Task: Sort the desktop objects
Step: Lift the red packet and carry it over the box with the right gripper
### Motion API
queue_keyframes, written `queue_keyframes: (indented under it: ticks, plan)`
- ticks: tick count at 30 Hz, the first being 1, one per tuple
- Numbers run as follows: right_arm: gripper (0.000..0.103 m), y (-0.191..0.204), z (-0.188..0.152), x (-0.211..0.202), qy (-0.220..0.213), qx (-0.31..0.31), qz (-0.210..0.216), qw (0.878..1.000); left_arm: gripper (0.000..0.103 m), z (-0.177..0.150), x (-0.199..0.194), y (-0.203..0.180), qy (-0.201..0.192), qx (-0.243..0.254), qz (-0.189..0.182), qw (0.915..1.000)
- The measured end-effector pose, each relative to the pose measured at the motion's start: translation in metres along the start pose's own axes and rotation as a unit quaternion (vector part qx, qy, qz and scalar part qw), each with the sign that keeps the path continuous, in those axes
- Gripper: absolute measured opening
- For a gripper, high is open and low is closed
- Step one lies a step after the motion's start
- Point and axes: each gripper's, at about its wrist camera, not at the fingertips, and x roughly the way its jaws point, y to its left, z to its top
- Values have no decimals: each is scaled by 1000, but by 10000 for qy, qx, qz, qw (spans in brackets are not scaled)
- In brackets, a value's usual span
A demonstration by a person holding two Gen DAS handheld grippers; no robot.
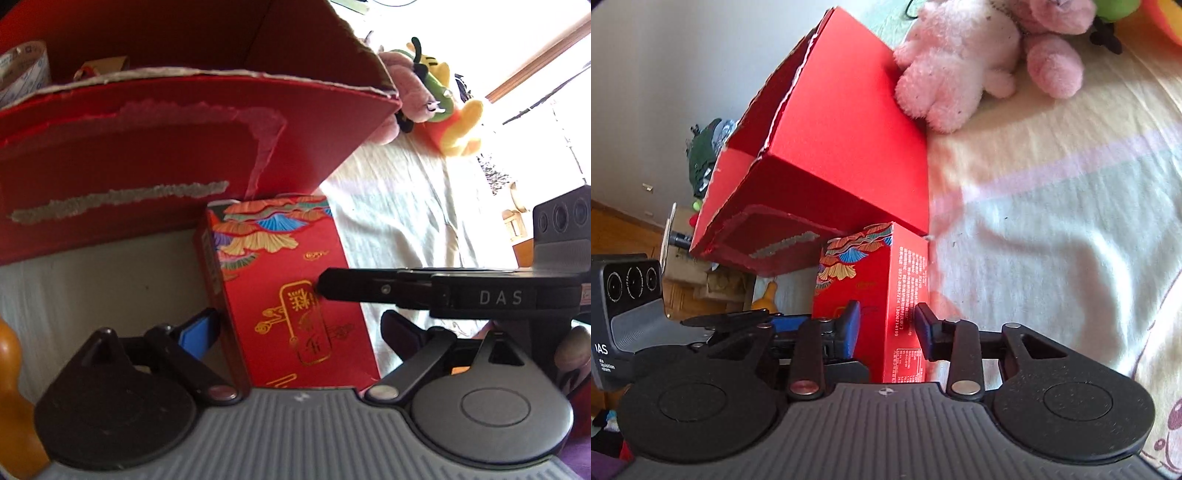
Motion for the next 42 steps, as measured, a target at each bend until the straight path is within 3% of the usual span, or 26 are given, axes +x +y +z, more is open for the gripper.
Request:
queue_keyframes:
  ticks: [4, 12, 17, 24, 32, 42]
  plan:
    - [45, -2, 4, 5, 142, -54, 54, 9999, 94, -3, 2, -7, -82, 41, 178, 9998]
    - [43, -14, 6, -8, 232, -113, 130, 9996, 90, -3, 8, -29, -212, 158, 365, 9990]
    - [43, -24, 3, -29, 78, -80, 52, 9999, 90, 2, 20, -60, -227, 538, 350, 9977]
    - [43, -44, -2, -76, -483, 101, -112, 9987, 90, 14, 31, -113, -364, 1192, 229, 9919]
    - [43, -47, 9, -124, -1355, -132, -116, 9906, 90, 41, 16, -155, -883, 1621, 127, 9827]
    - [43, 0, 53, -133, -1975, -869, 220, 9762, 90, 81, -45, -150, -1813, 1712, 363, 9677]
